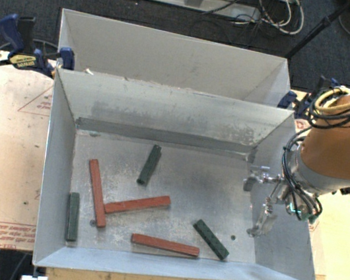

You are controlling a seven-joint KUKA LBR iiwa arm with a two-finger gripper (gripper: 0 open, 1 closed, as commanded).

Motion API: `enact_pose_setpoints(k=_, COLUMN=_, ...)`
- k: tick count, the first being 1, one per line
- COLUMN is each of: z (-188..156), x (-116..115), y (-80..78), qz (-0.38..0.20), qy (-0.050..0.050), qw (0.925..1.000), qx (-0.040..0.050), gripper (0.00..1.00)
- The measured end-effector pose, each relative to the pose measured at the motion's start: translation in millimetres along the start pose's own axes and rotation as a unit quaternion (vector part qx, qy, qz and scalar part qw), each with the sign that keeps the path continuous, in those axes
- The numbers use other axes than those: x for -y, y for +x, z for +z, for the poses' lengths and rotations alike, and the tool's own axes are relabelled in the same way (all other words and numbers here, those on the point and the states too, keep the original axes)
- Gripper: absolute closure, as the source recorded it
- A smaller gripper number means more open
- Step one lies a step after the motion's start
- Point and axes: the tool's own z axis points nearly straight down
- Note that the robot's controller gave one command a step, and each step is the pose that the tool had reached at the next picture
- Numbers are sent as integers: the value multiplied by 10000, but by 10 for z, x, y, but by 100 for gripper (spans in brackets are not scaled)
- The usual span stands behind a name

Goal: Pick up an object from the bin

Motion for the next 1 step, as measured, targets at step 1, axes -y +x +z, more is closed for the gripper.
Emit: enact_pose_setpoints(k=1, z=306, x=-747, y=277, qz=-163, qy=-18, qw=9999, qx=8, gripper=0)
